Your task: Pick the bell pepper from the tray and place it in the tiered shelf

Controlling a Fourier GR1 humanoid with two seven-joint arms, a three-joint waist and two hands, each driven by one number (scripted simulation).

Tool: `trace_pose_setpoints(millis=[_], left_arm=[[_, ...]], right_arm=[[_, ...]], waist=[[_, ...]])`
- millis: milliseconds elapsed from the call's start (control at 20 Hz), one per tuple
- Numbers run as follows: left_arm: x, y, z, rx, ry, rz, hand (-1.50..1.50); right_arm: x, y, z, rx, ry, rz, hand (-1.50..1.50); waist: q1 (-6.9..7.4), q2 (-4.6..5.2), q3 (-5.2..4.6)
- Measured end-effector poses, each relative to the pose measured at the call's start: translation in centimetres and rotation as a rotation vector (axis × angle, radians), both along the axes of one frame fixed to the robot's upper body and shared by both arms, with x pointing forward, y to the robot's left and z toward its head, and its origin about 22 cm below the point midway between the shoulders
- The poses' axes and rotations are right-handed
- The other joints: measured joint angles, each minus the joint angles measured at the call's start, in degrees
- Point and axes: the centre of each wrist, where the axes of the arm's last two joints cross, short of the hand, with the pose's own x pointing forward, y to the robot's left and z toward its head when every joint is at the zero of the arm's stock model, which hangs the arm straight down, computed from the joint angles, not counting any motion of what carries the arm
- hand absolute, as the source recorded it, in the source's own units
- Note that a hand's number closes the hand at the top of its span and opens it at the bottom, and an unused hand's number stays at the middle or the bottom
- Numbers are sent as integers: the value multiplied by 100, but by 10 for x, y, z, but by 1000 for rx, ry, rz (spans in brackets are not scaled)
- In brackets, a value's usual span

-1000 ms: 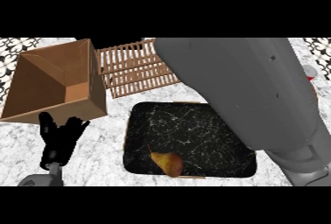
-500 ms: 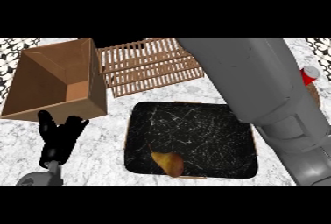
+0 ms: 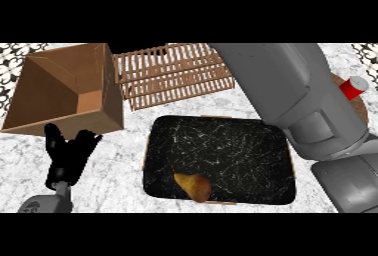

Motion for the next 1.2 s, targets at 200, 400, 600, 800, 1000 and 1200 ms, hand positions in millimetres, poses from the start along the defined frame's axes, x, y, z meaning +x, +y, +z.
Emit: trace_pose_setpoints(millis=[200, 400, 600, 800, 1000, 1200], left_arm=[[0, 2, -2, -2, -3, -6, 0], [4, 1, 0, -5, 3, 2, 0], [-1, -2, 0, -4, 5, -4, 0], [0, -2, 1, -2, 1, 0, 0], [2, -1, 2, -5, 9, -2, 0], [3, -1, 5, -3, 12, -8, 0]], right_arm=[[4, 5, -7, 10, -23, 8, 150], [7, 6, -12, 16, -27, 42, 150], [13, 1, -14, 21, -34, 49, 150], [16, -2, -16, -38, -34, 53, 150], [16, -3, -13, 112, -21, 5, -150], [17, -5, -10, 252, -12, -17, -150]], waist=[[20, 7, -1], [-4, 0, 0], [30, 9, 0], [8, 1, 0], [1, 0, 0], [13, 5, 1]])
